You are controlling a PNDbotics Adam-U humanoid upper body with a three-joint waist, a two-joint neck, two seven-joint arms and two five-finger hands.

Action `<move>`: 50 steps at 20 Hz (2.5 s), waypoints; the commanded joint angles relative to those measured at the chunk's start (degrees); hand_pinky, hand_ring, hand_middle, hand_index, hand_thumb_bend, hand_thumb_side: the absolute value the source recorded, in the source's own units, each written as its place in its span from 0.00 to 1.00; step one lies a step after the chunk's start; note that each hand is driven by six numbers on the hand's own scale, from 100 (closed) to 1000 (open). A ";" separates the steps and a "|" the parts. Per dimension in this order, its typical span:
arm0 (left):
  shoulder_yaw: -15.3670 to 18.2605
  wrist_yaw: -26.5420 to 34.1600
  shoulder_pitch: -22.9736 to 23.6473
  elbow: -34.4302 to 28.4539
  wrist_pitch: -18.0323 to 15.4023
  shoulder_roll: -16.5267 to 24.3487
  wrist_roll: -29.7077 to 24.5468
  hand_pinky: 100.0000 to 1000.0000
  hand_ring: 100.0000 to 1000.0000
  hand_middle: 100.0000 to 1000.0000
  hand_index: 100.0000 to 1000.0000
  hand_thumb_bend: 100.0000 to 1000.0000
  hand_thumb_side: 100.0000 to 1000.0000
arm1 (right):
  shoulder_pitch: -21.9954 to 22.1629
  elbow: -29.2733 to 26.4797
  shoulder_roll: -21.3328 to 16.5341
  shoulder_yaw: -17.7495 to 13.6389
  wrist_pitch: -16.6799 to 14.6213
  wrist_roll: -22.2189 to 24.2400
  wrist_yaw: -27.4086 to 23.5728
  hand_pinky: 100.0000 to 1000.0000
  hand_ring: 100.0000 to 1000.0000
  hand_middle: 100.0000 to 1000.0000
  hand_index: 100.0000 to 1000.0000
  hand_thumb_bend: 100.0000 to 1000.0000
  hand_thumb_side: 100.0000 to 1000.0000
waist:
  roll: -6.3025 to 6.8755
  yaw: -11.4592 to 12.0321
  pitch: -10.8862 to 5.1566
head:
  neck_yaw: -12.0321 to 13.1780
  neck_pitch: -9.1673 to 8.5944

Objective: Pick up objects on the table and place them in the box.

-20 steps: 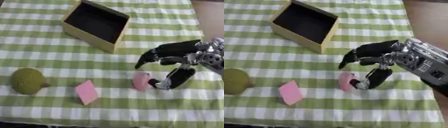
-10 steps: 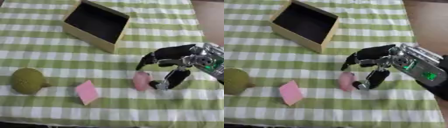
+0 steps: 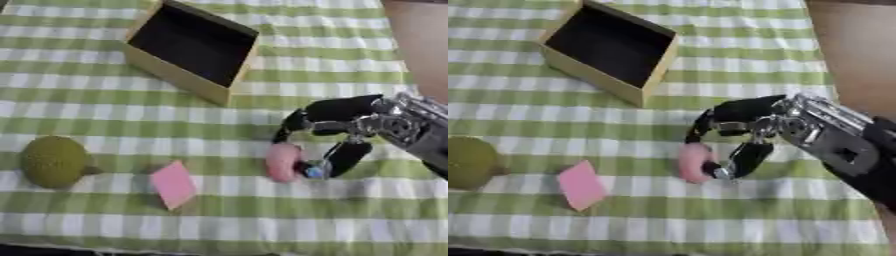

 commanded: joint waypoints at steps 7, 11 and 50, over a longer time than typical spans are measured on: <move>0.18 -0.05 -0.51 -1.02 -0.02 0.44 -0.37 0.78 0.74 0.68 0.79 0.24 0.67 | 0.97 -3.06 -1.52 -2.01 2.68 -7.33 -2.48 0.83 0.69 0.48 0.68 0.00 0.00 | -0.04 0.01 -0.69 | 0.11 0.31; 0.16 -0.07 -0.56 -1.02 0.01 0.47 -0.42 0.78 0.74 0.68 0.79 0.24 0.67 | 1.57 -6.56 -2.94 -3.49 4.16 -8.98 -3.91 0.83 0.68 0.47 0.68 0.00 0.00 | -0.12 -0.09 -0.81 | 0.15 0.27; -0.31 0.53 -2.45 -1.02 -0.30 0.25 -1.13 0.78 0.73 0.68 0.79 0.22 0.67 | -33.07 45.40 23.13 -11.41 -11.24 -20.34 19.49 0.85 0.69 0.49 0.69 0.00 0.00 | -0.70 1.79 0.94 | -2.80 -1.84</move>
